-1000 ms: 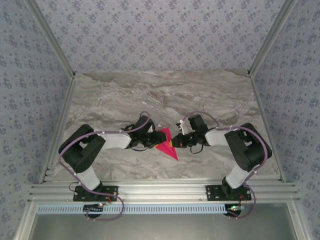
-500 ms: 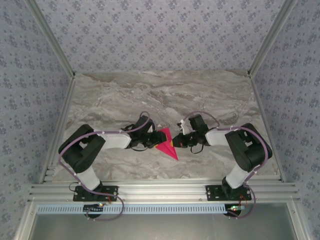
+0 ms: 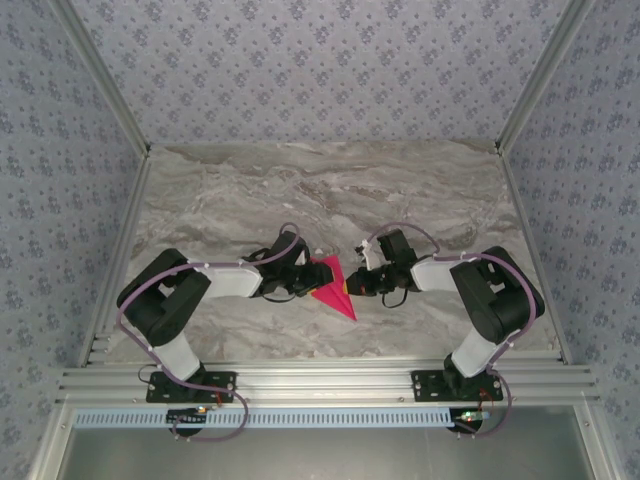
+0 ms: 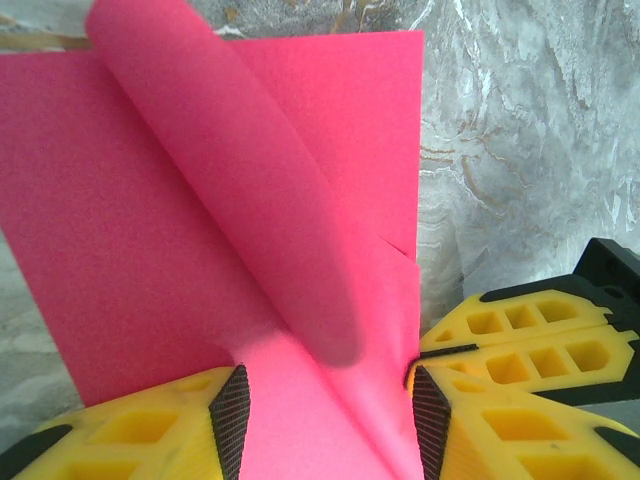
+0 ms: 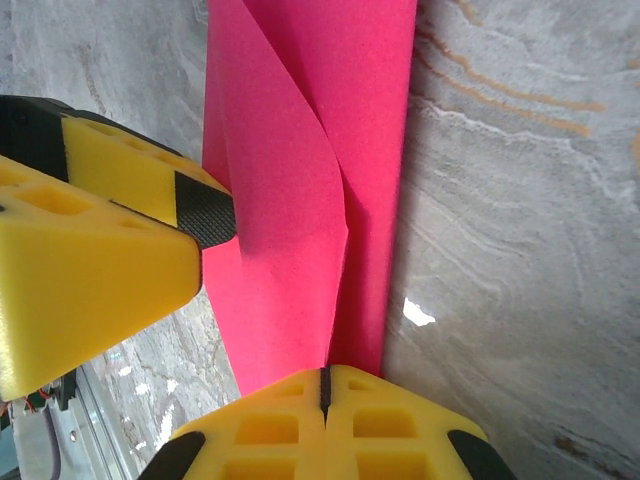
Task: Fold a paper plane with a square sheet of paper (fold left side to right side)
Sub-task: Fourth fold the wing at the center of the table.
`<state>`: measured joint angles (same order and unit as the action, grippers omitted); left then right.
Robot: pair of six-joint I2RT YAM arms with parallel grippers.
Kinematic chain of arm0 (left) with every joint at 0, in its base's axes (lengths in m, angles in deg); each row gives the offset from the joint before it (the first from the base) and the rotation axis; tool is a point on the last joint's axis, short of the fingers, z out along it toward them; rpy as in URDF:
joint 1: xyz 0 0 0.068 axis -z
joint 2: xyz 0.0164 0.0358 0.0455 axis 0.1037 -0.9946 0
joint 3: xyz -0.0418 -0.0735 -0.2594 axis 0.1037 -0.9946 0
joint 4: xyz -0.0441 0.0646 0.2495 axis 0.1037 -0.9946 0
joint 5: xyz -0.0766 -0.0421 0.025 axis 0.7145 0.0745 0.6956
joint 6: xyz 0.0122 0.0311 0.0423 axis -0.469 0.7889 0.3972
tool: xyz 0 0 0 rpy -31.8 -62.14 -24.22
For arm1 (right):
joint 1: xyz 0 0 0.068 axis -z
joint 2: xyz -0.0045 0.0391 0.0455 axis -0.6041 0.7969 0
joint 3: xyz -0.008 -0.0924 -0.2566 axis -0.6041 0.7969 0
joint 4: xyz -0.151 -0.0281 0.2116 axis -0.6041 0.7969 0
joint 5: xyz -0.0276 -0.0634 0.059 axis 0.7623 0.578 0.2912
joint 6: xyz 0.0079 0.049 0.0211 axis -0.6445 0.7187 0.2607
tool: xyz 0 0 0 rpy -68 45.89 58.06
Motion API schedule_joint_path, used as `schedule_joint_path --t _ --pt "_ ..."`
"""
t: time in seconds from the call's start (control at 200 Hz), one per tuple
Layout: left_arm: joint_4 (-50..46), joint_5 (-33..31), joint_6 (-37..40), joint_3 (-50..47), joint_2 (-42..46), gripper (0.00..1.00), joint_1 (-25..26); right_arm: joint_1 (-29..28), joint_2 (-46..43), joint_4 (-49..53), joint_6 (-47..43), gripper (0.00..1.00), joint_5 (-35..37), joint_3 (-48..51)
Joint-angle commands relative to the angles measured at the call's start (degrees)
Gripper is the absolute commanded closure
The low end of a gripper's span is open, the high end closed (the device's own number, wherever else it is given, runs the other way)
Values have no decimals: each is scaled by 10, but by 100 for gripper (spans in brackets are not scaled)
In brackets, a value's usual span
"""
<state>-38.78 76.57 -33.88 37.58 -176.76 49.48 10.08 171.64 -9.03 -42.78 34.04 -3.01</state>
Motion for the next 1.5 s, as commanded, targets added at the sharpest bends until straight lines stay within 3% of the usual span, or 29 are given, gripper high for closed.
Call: schedule_joint_path --t 0.0,0.49,1.494 --pt "-17 -7 10 -9 13 51 4 4 -8 24 -15 100 12 -5" --pt "-20 -5 13 -4 13 51 4 -9 10 72 -42 100 48 -21" --pt "-22 -6 15 -5 11 51 4 -18 -2 91 -43 100 47 -50"
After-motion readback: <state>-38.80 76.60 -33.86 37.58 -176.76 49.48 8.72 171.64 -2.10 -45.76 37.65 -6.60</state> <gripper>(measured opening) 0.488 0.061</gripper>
